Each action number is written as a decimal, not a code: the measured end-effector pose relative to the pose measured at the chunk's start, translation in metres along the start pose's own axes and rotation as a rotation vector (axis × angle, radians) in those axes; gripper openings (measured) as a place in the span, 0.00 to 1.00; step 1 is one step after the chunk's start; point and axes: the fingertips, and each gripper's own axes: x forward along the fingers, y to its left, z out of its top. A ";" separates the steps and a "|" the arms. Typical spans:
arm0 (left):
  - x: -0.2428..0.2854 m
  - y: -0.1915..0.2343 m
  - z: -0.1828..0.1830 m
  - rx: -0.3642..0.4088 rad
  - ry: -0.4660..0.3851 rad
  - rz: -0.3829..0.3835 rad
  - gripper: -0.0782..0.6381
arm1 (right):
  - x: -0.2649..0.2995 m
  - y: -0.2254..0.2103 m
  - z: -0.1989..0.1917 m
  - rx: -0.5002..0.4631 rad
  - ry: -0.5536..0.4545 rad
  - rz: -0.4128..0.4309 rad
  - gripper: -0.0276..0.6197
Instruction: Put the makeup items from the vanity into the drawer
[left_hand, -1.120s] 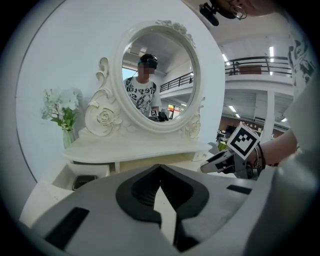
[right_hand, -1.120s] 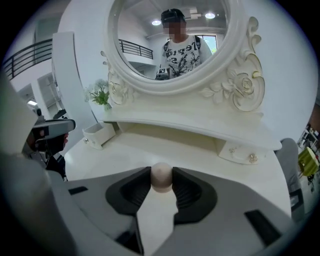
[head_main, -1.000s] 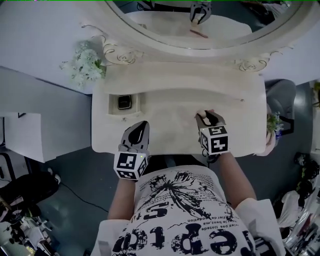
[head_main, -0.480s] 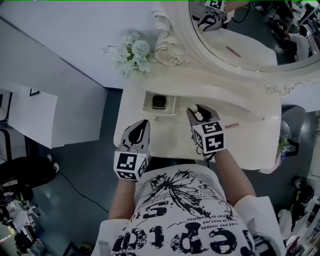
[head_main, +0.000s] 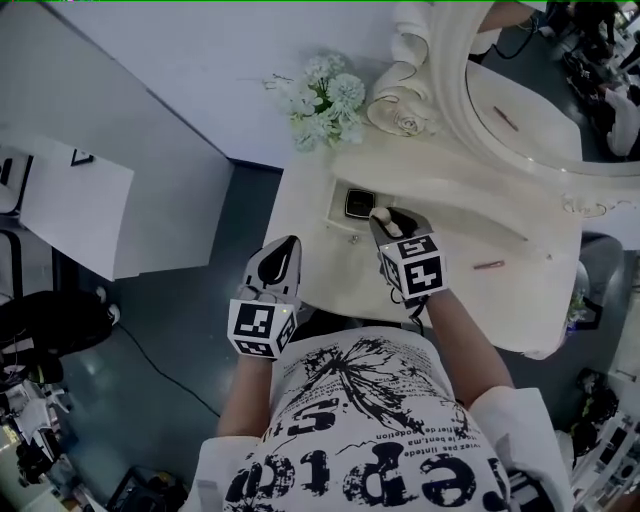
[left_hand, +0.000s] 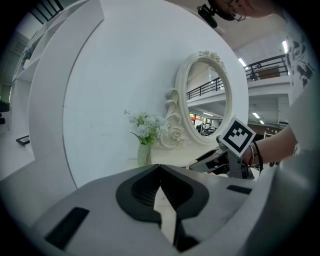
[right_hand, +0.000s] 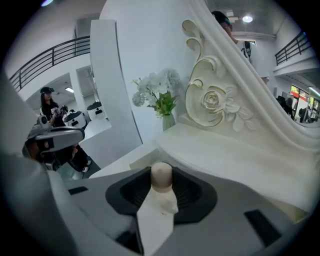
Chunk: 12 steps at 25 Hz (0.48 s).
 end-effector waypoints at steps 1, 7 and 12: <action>0.000 0.004 -0.001 -0.003 0.001 0.002 0.14 | 0.004 0.001 -0.003 0.000 0.017 -0.001 0.26; -0.002 0.018 -0.012 -0.019 0.020 0.003 0.14 | 0.023 0.000 -0.024 0.006 0.132 -0.022 0.26; -0.003 0.022 -0.017 -0.024 0.029 -0.008 0.14 | 0.024 0.000 -0.026 0.020 0.119 -0.047 0.37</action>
